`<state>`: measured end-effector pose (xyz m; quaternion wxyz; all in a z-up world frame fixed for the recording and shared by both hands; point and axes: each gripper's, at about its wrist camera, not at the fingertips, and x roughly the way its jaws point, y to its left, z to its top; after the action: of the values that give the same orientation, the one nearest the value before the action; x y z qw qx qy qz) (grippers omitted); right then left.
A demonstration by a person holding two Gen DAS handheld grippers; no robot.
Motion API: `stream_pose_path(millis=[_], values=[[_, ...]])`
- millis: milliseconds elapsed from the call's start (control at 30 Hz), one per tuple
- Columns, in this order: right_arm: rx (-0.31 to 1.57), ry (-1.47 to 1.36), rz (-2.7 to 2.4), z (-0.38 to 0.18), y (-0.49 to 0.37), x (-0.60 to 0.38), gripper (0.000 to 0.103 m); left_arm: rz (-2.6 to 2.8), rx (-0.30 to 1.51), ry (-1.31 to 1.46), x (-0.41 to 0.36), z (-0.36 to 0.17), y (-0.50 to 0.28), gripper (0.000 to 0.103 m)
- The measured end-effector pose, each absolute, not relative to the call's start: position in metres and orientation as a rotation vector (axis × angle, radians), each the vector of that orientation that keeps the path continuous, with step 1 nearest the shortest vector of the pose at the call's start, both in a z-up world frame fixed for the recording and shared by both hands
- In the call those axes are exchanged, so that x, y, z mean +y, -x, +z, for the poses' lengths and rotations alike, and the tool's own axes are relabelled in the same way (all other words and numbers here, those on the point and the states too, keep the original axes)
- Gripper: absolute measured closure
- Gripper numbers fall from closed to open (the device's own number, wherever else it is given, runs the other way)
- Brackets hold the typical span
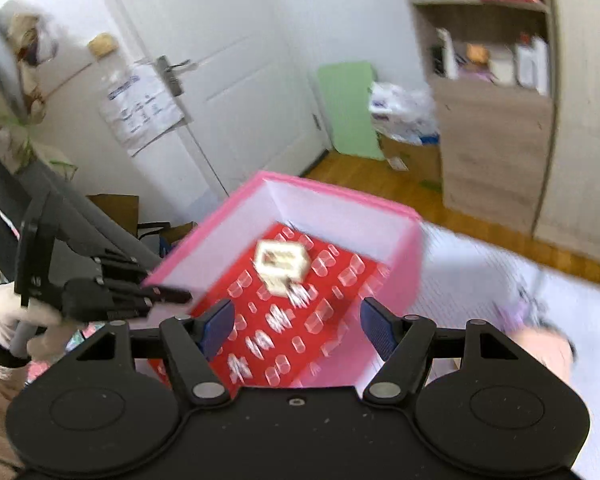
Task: Organize rigid objects
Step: 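Grasp the black phone case with the right gripper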
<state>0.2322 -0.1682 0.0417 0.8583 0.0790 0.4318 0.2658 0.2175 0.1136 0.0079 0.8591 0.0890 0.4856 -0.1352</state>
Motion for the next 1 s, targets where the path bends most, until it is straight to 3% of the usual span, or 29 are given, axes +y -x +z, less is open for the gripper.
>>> stream_pose_path(millis=[667,1000], values=[[1.129,-0.410,0.178,-0.049,-0.154,-0.275,0.028,-0.260,1.038,-0.182,0.111,0.005,-0.219,0.095],[1.123,-0.625,0.135,-0.080,-0.163,-0.293,0.015,-0.261,1.041,-0.190,0.110,0.006,-0.218,0.095]])
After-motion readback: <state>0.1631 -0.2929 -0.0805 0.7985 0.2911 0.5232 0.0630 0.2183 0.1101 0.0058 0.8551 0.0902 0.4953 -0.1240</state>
